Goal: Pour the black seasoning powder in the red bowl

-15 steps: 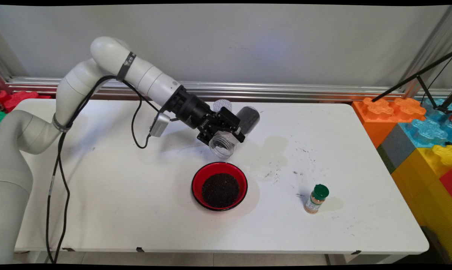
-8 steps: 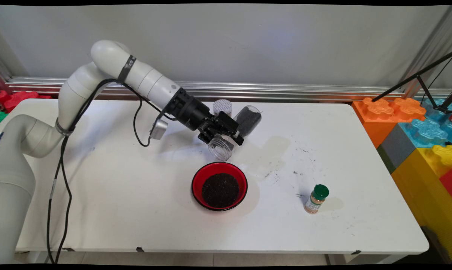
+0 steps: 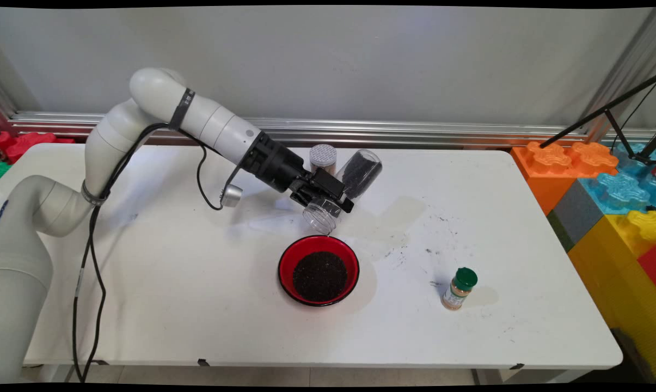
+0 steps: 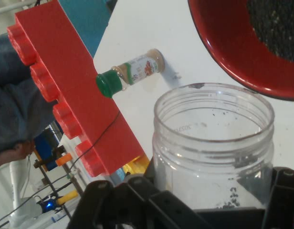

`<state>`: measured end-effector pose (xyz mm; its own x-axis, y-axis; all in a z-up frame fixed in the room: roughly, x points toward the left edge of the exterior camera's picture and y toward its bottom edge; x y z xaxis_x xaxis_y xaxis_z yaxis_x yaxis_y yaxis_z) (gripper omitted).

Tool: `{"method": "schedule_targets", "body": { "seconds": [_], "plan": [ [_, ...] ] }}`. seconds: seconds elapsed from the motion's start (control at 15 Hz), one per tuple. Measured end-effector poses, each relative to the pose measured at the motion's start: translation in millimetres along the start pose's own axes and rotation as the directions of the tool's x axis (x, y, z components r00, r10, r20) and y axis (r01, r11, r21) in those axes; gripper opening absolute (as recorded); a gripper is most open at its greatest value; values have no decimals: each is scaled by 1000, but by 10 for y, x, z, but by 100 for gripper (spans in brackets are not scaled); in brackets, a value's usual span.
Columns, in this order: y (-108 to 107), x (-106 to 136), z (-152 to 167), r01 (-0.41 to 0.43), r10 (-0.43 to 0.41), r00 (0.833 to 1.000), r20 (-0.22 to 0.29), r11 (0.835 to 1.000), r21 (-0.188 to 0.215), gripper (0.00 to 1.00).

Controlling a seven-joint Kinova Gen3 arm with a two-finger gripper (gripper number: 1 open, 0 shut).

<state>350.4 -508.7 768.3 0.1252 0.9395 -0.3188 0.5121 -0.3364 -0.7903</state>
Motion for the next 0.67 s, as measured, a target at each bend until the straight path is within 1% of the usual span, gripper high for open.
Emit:
{"method": "schedule_targets", "body": {
  "seconds": [0.27,0.67],
  "plan": [
    [15,34,11,-49,49,999,15,999,1,0],
    [10,82,27,-140,139,990,37,990,5,0]
  ]
}}
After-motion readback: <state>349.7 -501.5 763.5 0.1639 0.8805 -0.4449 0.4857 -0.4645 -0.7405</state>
